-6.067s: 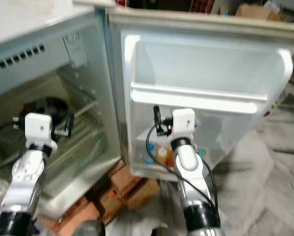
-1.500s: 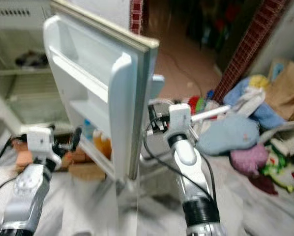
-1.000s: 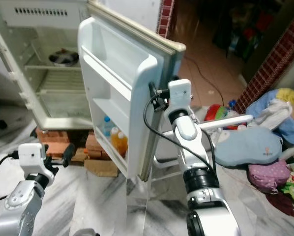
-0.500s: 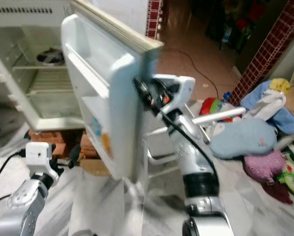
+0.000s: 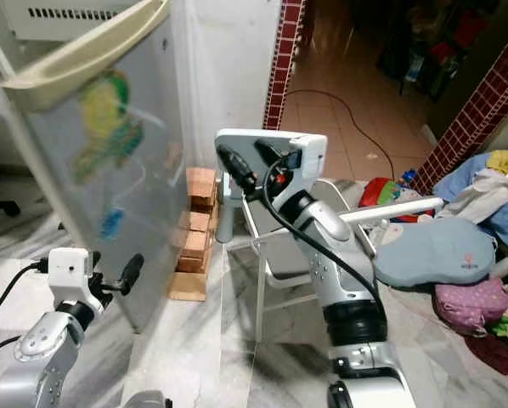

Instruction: Restocking fridge

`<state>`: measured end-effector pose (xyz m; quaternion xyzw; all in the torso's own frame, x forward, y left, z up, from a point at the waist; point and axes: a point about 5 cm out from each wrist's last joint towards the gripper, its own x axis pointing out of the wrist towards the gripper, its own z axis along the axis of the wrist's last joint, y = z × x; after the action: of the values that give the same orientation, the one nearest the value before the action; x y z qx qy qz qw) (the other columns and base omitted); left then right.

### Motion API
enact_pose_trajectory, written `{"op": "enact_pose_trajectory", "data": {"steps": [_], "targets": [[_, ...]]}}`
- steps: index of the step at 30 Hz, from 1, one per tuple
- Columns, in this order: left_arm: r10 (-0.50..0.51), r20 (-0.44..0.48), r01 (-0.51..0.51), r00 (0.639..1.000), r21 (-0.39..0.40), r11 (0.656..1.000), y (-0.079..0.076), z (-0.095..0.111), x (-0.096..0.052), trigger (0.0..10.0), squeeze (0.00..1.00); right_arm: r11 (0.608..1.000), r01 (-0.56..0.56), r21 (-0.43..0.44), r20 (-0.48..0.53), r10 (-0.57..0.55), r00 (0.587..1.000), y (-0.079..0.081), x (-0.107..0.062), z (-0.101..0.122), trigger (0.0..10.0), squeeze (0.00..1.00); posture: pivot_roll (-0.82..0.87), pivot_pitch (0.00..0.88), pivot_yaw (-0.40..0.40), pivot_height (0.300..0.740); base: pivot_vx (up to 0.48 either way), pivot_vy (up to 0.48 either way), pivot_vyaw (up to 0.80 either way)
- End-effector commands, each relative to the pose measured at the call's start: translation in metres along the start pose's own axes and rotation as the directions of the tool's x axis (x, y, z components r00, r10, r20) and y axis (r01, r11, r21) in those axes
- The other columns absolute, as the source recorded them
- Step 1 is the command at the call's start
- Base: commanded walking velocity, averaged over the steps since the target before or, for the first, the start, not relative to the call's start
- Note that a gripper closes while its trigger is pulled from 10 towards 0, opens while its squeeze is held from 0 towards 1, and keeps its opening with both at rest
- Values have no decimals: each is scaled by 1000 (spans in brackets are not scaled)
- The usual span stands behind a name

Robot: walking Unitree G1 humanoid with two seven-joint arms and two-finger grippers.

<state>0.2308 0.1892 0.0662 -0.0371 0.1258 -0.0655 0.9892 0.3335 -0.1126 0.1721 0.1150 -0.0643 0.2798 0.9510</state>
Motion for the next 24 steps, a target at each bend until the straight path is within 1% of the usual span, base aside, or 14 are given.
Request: {"op": "enact_pose_trajectory", "data": {"steps": [1, 2, 3, 5, 6, 7, 9, 12, 14, 15, 17, 18, 20, 24], "targets": [[18, 25, -18, 1000, 10, 1000, 1, 6, 0, 10000, 0, 994, 76, -77, -32, -79, 996, -6, -5, -11, 10000, 0, 141, 20, -82, 740, 0, 0, 0], [18, 25, -18, 1000, 10, 1000, 1, 6, 0, 10000, 0, 994, 76, -77, -32, -79, 996, -6, -5, -11, 10000, 0, 141, 20, -82, 740, 0, 0, 0], [34, 30, -34, 999, 9, 999, 3, 7, 0, 10000, 0, 989, 103, -107, -37, -108, 993, -8, -6, -14, 10000, 0, 141, 20, -82, 740, 0, 0, 0], [60, 30, -60, 998, 16, 998, 8, 6, 1, 10000, 0, 978, 167, -121, -35, -173, 984, -10, -14, -20, 10000, 0, 135, 15, -80, 740, 0, 480, 0], [63, 34, -64, 997, 42, 997, 10, 6, 1, 10000, 0, 970, 215, -115, -50, -222, 974, -9, -21, -26, 10000, 0, 126, 12, -73, 740, 0, 480, 0], [63, 34, -64, 997, 42, 997, 10, 6, 1, 10000, 0, 970, 215, -115, -50, -222, 974, -9, -21, -26, 10000, 0, 126, 12, -73, 740, 0, 480, 0], [66, 38, -68, 997, 56, 996, 12, 6, 1, 10000, 0, 966, 232, -116, -55, -240, 969, -7, -26, -29, 10000, 0, 117, 9, -69, 740, 0, 480, 0], [66, 52, -70, 996, 69, 995, 12, 8, 2, 10000, 0, 951, 270, -148, -54, -281, 958, -4, -38, -35, 10000, 0, 111, 4, -69, 740, 0, 480, 0], [71, 62, -76, 996, 75, 994, 12, 9, 4, 10000, 0, 936, 287, -201, -61, -305, 950, -3, -47, -42, 10000, 0, 107, 0, -65, 740, 0, 480, 0], [66, 66, -71, 996, 79, 994, 12, 10, 5, 10000, 0, 946, 267, -183, -62, -282, 957, 0, -49, -43, 10000, 0, 105, 0, -62, 740, 0, 480, 0], [59, 69, -64, 996, 78, 995, 11, 10, 6, 10000, 0, 951, 256, -171, -50, -268, 962, 4, -51, -42, 10000, 0, 104, 0, -61, 740, 0, 480, 0], [59, 70, -64, 996, 79, 995, 12, 10, 6, 10000, 0, 953, 236, -191, -61, -251, 966, 7, -52, -43, 10000, 0, 98, 0, -58, 740, 0, 480, 0], [47, 73, -53, 996, 82, 995, 12, 11, 7, 10000, 0, 947, 246, -206, -60, -263, 963, 8, -53, -42, 10000, 0, 96, 0, -55, 740, 0, 480, 0], [31, 89, -40, 996, 96, 995, 11, 12, 9, 10000, 0, 942, 269, -201, -56, -285, 957, 5, -55, -42, 10000, 0, 96, 0, -52, 740, 0, 480, 0]]}}
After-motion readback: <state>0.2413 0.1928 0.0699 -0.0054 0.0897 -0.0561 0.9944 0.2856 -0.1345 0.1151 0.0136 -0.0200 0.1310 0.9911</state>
